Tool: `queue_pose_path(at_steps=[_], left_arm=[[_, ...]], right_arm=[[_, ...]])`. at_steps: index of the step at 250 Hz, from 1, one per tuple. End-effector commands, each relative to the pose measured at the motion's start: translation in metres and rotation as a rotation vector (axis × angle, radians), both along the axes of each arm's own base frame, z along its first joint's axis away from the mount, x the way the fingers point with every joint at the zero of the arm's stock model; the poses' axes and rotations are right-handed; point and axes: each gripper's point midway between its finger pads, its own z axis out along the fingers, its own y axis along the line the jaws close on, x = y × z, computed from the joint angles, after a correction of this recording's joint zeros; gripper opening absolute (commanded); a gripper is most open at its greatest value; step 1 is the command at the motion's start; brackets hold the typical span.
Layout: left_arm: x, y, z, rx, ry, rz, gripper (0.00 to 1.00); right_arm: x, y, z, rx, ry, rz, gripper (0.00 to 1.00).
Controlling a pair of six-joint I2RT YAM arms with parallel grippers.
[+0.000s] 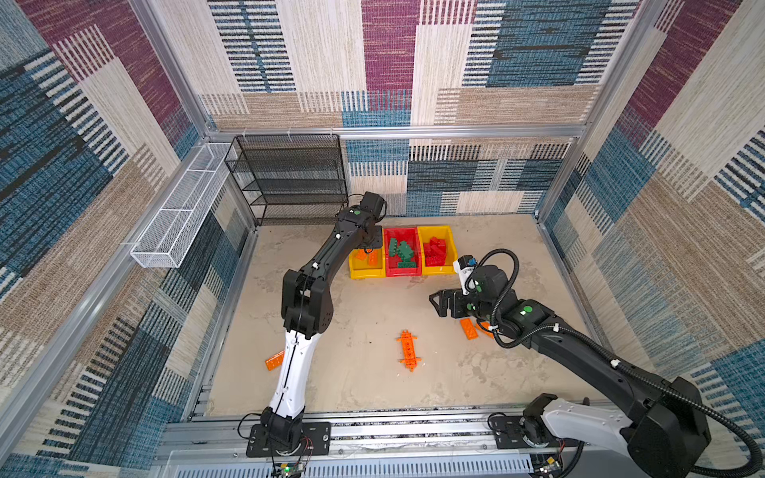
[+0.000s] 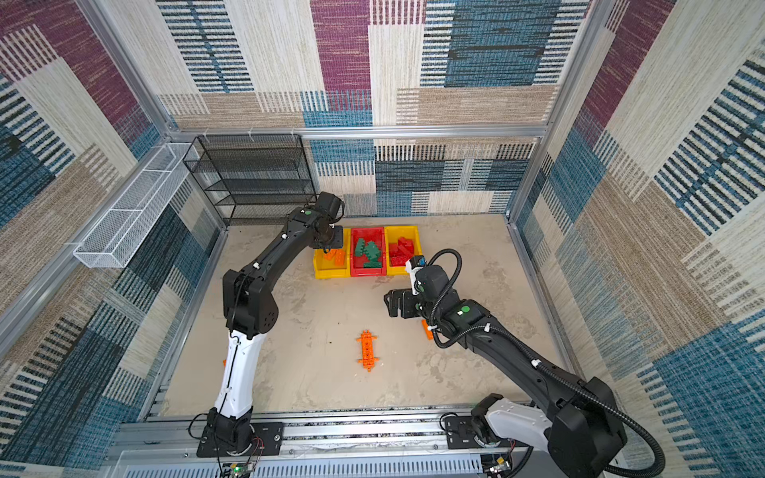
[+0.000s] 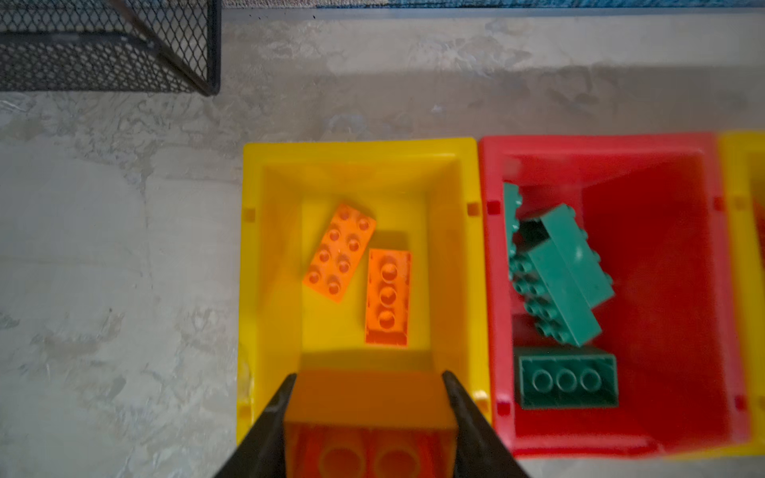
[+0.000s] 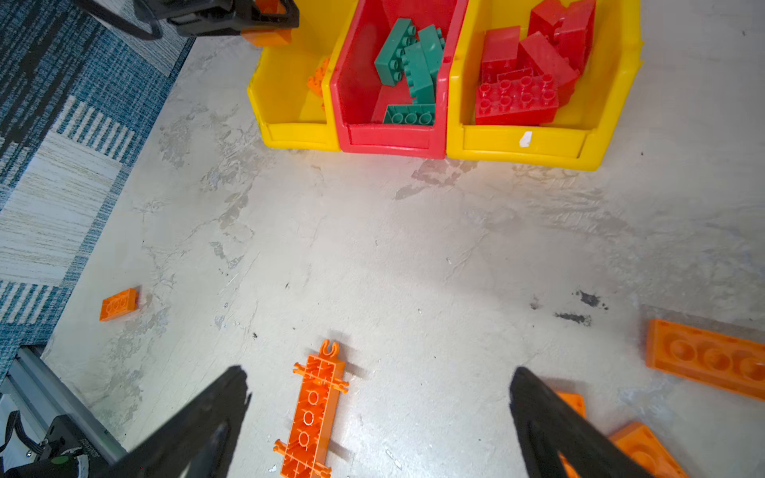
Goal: Sort the legos into containers by color
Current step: 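Carry the orange square brick with the left gripper into the yellow bin, then lower the left gripper onto the long orange connector piece and grasp it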
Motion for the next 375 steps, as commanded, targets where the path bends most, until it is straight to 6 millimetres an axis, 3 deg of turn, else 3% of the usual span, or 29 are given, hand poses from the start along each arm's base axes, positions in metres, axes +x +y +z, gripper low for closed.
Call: queue_pose_path(at_steps=[1, 22, 34, 66, 97, 126, 155, 202, 237, 267, 300, 375], left_arm=[[-0.001, -0.002, -0.009, -0.002, 0.062, -0.039, 0.55], [0.004, -0.005, -0.013, -0.025, 0.065, -0.04, 0.79], [0.003, -0.008, -0.012, -0.042, 0.067, -0.044, 0.86], [-0.009, -0.015, 0.003, -0.099, 0.066, -0.056, 0.9], [-0.038, -0.017, 0.026, -0.095, 0.049, -0.051, 0.89], [-0.086, -0.023, 0.041, -0.081, 0.032, -0.048, 0.89], [-0.152, -0.04, 0.039, -0.093, 0.043, -0.067, 0.89], [-0.267, -0.065, 0.001, -0.125, 0.127, -0.089, 0.89], [-0.319, -0.085, -0.033, -0.187, 0.179, -0.083, 0.89], [-0.332, -0.1, -0.046, -0.161, 0.189, -0.096, 0.89], [-0.333, -0.119, -0.058, -0.137, 0.218, -0.126, 0.89], [-0.332, -0.133, -0.097, -0.063, 0.313, -0.148, 0.84]], right_arm=[[0.013, 0.001, 0.011, 0.013, -0.038, -0.025, 0.99], [0.016, 0.001, 0.013, 0.012, -0.039, -0.029, 1.0], [0.018, 0.0, 0.015, 0.01, -0.042, -0.031, 1.0], [0.02, 0.001, 0.02, 0.014, -0.052, -0.027, 1.0], [0.019, 0.0, 0.024, 0.019, -0.062, -0.024, 1.0], [0.014, -0.004, 0.03, 0.028, -0.083, -0.032, 1.0], [0.008, -0.009, 0.033, 0.034, -0.096, -0.041, 1.0], [-0.007, -0.023, 0.031, 0.034, -0.094, -0.071, 1.0], [-0.019, -0.041, 0.029, 0.018, -0.096, -0.129, 1.0], [-0.028, -0.051, 0.027, 0.021, -0.092, -0.158, 1.0], [-0.036, -0.057, 0.028, 0.04, -0.093, -0.177, 1.0], [-0.044, -0.069, 0.035, 0.046, -0.12, -0.213, 1.0]])
